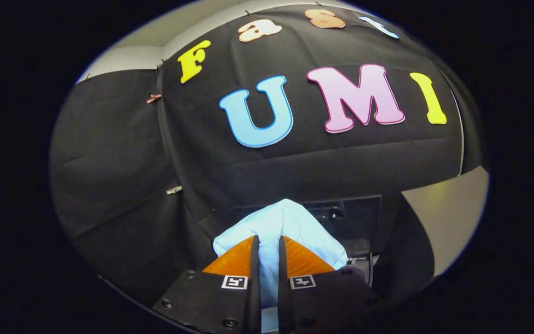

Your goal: Put the clothes into the washing machine and then close the washing machine lid.

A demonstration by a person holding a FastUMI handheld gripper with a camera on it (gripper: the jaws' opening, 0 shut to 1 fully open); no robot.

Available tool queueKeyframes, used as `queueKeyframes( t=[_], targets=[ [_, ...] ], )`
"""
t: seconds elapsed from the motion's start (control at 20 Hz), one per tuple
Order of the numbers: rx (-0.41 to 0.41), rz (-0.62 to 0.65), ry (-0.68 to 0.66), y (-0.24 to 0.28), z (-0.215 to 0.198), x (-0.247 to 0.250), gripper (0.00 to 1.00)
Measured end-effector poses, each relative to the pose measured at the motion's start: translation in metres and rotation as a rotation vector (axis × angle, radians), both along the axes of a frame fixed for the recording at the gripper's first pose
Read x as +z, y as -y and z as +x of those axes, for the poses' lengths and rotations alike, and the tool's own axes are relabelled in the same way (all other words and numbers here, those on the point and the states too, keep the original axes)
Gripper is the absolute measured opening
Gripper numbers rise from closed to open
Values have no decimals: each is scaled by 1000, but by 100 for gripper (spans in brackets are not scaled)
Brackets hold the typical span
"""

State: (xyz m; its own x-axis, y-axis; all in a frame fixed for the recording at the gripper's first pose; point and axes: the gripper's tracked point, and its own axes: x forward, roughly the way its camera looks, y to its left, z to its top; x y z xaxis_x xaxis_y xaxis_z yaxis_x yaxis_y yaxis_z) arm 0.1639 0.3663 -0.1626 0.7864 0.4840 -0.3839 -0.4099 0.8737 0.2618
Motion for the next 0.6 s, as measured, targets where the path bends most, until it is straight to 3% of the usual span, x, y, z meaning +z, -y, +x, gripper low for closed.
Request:
queueKeyframes(
  t=[0.25, 0.6],
  targets=[
    [-30, -94, -91, 2, 11, -81, 18],
    [-78, -216, -158, 17, 16, -143, 18]
  ],
)
